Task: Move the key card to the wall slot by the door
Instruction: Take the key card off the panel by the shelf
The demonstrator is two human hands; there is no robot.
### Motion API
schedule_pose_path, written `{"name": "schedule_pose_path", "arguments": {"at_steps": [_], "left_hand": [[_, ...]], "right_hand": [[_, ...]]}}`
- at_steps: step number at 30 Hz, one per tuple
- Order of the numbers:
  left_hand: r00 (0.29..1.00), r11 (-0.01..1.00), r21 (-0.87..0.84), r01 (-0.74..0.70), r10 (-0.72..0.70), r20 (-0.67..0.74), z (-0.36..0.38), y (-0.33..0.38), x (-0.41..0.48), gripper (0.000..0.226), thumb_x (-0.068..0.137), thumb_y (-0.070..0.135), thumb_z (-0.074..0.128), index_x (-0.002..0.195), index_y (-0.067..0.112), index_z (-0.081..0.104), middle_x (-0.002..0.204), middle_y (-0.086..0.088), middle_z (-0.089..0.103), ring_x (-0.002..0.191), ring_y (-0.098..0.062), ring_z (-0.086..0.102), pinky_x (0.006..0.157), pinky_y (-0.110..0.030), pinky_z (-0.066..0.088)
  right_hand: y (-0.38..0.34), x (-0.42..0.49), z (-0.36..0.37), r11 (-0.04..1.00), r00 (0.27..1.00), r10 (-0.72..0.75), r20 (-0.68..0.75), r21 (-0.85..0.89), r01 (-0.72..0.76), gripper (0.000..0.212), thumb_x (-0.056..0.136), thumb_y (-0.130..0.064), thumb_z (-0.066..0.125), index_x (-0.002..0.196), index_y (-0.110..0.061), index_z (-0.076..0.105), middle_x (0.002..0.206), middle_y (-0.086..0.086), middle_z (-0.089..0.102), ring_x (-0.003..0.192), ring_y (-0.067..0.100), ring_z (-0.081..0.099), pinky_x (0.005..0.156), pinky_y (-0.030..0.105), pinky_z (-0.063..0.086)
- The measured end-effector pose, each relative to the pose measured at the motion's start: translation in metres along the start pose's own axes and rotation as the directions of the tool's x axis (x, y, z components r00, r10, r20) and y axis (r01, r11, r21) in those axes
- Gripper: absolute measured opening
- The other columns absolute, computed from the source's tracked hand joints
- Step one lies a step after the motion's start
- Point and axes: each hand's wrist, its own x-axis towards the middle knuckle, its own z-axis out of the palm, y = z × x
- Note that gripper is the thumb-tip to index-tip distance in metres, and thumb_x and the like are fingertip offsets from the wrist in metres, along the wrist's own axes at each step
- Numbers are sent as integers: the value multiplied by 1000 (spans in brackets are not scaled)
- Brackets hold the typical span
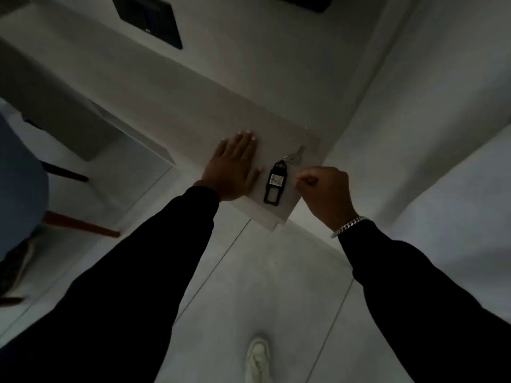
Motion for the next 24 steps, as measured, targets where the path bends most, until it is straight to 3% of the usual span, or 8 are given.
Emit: {"name": "schedule_pose_path", "arguments": {"at_steps": [2, 6, 10, 13, 16, 18, 20, 24], "left_hand": [[1000, 999, 31, 9, -8, -16, 1, -2, 2, 76, 96, 53, 21, 157, 9, 13, 168, -13, 14, 155, -28, 12, 127, -51, 12], [1000, 998, 62, -13, 15, -25, 1, -2, 1, 75, 99, 55, 21, 157, 10, 10, 168, -13, 11, 155, -29, 10, 127, -52, 11], [1000, 998, 68, -18, 18, 1, 1, -3, 2, 76, 100, 56, 23, 158, 9, 6, 168, -14, 8, 156, -29, 6, 128, -53, 10], [1000, 996, 82, -18, 17, 10, -1, -3, 2, 77, 100, 57, 20, 157, 9, 5, 168, -14, 7, 156, -29, 6, 128, -54, 10], [1000, 996, 87, -17, 16, 12, 0, -3, 1, 77, 100, 57, 20, 157, 9, 6, 168, -14, 8, 156, -29, 7, 128, -53, 10], [1000, 996, 85, -17, 17, 3, 0, -3, 2, 76, 100, 57, 21, 157, 8, 7, 168, -14, 10, 156, -30, 9, 128, -53, 10], [1000, 996, 84, -18, 19, -4, 1, -4, 2, 76, 100, 56, 22, 157, 8, 9, 168, -14, 11, 155, -30, 10, 127, -53, 11], [1000, 996, 90, -24, 25, -13, 4, -4, 3, 77, 99, 57, 18, 157, 7, 10, 167, -15, 13, 155, -30, 12, 127, -54, 12]], "right_hand": [[-4, 8, 6, 999, 999, 49, 3, 14, -49, 13, 78, -15, 69, 71, -6, 76, 63, 4, 71, 63, 16, 63, 66, 30, 50], [-11, 17, 16, 978, 977, 206, 51, -37, -204, 26, 78, -29, 69, 67, -6, 75, 66, 14, 73, 70, 29, 69, 74, 37, 56], [-19, 24, 21, 954, 957, 285, 58, -113, -278, 45, 65, -46, 79, 59, -5, 61, 60, 13, 62, 63, 29, 57, 63, 30, 48], [-27, 27, 26, 953, 960, 258, 111, -192, -234, 45, 58, -48, 84, 76, -10, 68, 81, 15, 71, 82, 32, 64, 69, 31, 47], [-28, 30, 23, 949, 942, 292, 163, -169, -265, 36, 57, -41, 87, 56, -18, 58, 59, 0, 61, 73, 27, 59, 58, 20, 41], [-23, 35, 18, 936, 913, 351, 208, -121, -332, 35, 59, -36, 87, 54, -10, 62, 56, 4, 64, 66, 26, 64, 62, 30, 55], [-20, 36, 13, 901, 860, 421, 288, -20, -434, 32, 64, -29, 85, 66, -1, 71, 67, 16, 72, 63, 26, 67, 71, 41, 61], [-13, 33, 5, 714, 756, 528, 386, 280, -642, 20, 73, -17, 82, 75, -1, 70, 65, 17, 65, 50, 19, 59, 50, 28, 54]]}}
